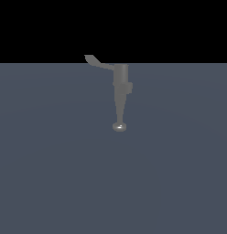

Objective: Turn on the faucet by rotating a designated handle.

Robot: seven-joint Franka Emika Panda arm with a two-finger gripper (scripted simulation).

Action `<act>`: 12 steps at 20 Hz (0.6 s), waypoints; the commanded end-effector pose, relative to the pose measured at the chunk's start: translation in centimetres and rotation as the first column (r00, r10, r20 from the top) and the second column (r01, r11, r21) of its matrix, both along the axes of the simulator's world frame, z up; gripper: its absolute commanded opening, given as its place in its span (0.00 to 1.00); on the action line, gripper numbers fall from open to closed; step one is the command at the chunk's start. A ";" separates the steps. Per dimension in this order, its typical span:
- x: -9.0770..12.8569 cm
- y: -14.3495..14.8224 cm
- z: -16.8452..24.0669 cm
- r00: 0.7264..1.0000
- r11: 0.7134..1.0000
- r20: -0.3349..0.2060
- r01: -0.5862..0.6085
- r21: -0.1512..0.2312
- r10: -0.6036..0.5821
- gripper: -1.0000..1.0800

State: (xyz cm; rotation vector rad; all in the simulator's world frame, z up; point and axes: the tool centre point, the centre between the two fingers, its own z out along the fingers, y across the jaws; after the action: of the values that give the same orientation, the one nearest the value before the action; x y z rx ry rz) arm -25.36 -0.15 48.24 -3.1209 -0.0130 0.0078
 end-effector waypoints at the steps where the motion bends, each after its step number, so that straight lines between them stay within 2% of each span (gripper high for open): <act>1: 0.0 0.0 0.0 1.000 1.000 0.000 0.000 0.000 0.000 0.00; 12: 0.6 -0.9 -1.1 0.999 1.000 -0.037 0.031 0.007 -0.030 0.00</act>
State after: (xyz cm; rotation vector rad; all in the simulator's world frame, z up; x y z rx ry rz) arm -24.81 -0.89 47.21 -3.1134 0.0314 0.0581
